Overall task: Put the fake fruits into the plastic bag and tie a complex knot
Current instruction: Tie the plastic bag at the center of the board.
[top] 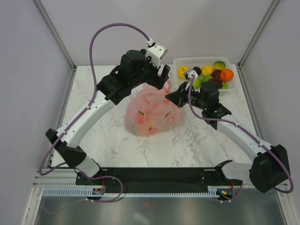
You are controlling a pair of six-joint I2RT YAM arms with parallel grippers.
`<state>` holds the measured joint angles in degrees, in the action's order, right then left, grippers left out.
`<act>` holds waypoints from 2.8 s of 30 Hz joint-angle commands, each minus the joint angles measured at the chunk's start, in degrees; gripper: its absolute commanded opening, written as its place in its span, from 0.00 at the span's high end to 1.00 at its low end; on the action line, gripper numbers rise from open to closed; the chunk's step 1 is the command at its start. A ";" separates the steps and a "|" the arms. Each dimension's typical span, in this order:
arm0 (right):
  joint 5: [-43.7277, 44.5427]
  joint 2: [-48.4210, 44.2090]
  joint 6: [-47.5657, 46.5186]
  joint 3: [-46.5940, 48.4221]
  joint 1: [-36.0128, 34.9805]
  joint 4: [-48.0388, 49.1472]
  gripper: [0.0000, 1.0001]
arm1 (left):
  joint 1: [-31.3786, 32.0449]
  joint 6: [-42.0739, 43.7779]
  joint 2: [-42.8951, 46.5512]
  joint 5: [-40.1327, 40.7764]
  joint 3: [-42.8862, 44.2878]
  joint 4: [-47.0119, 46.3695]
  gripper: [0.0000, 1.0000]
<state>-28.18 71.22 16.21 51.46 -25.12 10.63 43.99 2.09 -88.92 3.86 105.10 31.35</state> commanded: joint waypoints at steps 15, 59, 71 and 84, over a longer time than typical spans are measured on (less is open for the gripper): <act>-1.17 0.59 -0.83 0.48 -0.01 1.05 1.00 | 1.45 14.79 -11.62 -0.96 12.85 13.91 0.51; 19.65 0.76 -1.87 6.01 -1.94 -2.89 1.00 | 3.74 -48.31 24.07 1.76 -61.93 -38.37 0.98; 31.17 -1.17 -14.17 8.57 -10.73 -6.06 1.00 | 2.69 -54.20 16.43 7.13 -67.57 -54.54 0.98; 36.80 -2.93 -24.38 5.85 -20.22 -4.04 1.00 | -5.31 -51.57 2.89 4.40 -69.06 -82.64 0.98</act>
<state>5.34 71.48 -4.95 56.40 -44.12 0.45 40.38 -51.33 -82.26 7.35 36.93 -41.41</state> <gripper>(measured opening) 0.013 0.036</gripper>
